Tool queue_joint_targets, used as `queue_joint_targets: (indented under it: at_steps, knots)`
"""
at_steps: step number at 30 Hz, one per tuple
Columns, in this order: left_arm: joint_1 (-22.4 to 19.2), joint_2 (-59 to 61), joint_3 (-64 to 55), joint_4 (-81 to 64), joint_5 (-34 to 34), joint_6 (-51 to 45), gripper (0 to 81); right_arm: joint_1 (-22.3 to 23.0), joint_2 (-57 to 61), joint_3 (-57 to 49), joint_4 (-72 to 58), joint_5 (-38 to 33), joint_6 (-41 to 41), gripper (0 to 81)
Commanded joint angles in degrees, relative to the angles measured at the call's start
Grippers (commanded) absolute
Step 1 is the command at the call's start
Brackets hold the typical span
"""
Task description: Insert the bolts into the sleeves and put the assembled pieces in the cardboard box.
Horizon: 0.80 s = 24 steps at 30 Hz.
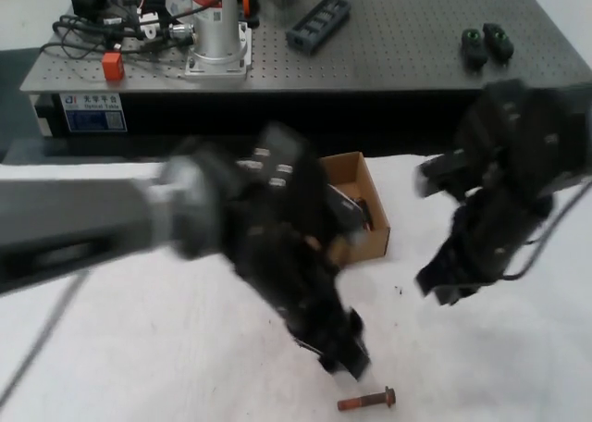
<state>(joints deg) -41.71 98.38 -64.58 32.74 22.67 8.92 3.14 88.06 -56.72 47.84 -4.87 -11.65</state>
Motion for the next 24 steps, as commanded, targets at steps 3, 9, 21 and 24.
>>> queue_joint_targets:
  at_steps: [3,9,21,24]
  knots:
    - [-3.67,12.07,-13.72,12.67,-5.17,11.17,43.2,-2.34,-4.6,2.2,0.54,-3.99,1.59,4.8]
    - [-6.64,18.39,-21.18,18.1,-9.94,17.62,39.1,-4.02,-10.73,5.19,-0.27,-4.96,1.75,4.8]
    - [-12.48,22.63,-21.38,16.59,-16.11,24.26,30.5,-3.99,-12.32,5.32,-0.16,-5.14,2.02,4.8]
    - [-12.48,22.67,-21.38,16.59,-16.11,24.16,12.6,-3.99,-12.91,5.32,-0.16,-5.14,2.02,4.8]
